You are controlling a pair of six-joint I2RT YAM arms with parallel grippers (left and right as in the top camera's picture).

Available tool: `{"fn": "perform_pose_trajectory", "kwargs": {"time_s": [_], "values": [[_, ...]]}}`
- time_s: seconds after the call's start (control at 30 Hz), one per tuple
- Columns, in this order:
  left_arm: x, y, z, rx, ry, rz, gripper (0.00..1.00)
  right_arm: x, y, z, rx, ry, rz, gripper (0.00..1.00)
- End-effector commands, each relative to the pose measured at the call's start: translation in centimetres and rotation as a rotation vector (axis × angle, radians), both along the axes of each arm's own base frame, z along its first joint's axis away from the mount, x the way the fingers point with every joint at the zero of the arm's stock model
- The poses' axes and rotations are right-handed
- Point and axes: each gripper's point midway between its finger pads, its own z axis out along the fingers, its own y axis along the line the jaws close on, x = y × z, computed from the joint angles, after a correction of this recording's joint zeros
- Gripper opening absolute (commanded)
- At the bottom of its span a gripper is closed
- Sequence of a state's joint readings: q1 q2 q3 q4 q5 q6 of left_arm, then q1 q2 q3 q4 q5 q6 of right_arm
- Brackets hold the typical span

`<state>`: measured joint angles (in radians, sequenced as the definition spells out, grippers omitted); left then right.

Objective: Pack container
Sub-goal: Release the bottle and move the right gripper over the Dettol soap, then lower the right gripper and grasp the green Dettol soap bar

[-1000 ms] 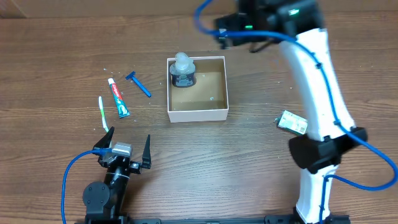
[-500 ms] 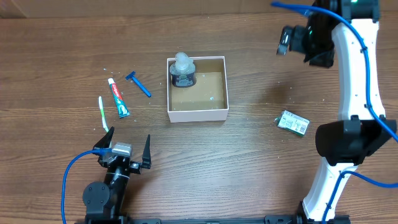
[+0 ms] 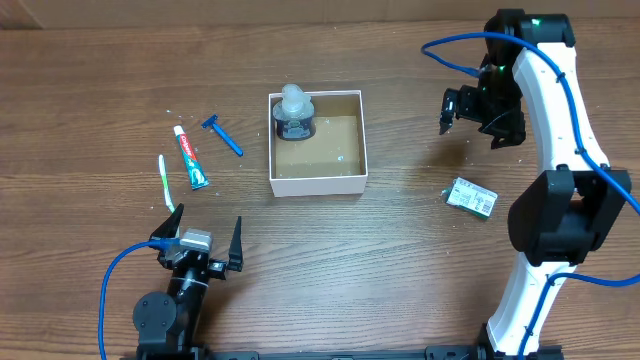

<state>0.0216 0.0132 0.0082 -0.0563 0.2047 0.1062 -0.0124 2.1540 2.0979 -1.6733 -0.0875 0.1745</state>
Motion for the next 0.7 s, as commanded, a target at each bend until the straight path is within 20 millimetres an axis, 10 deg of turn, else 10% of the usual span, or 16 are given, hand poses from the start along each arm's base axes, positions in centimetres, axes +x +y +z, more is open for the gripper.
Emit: {"fn": "perform_pose_trajectory", "kwargs": {"time_s": [0.0, 0.27, 0.67], "values": [[0.0, 0.2, 0.0, -0.009, -0.004, 0.01, 1.0, -0.8, -1.3, 2.8, -0.019, -0.059, -0.019, 1.0], [0.0, 0.2, 0.0, -0.009, -0.004, 0.01, 1.0, -3.0, -2.7, 10.6, 0.001, -0.276, -0.078, 1.0], [0.0, 0.2, 0.0, -0.009, -0.004, 0.01, 1.0, -4.9, -2.3, -1.5, 0.038, -0.074, -0.171, 1.0]]}}
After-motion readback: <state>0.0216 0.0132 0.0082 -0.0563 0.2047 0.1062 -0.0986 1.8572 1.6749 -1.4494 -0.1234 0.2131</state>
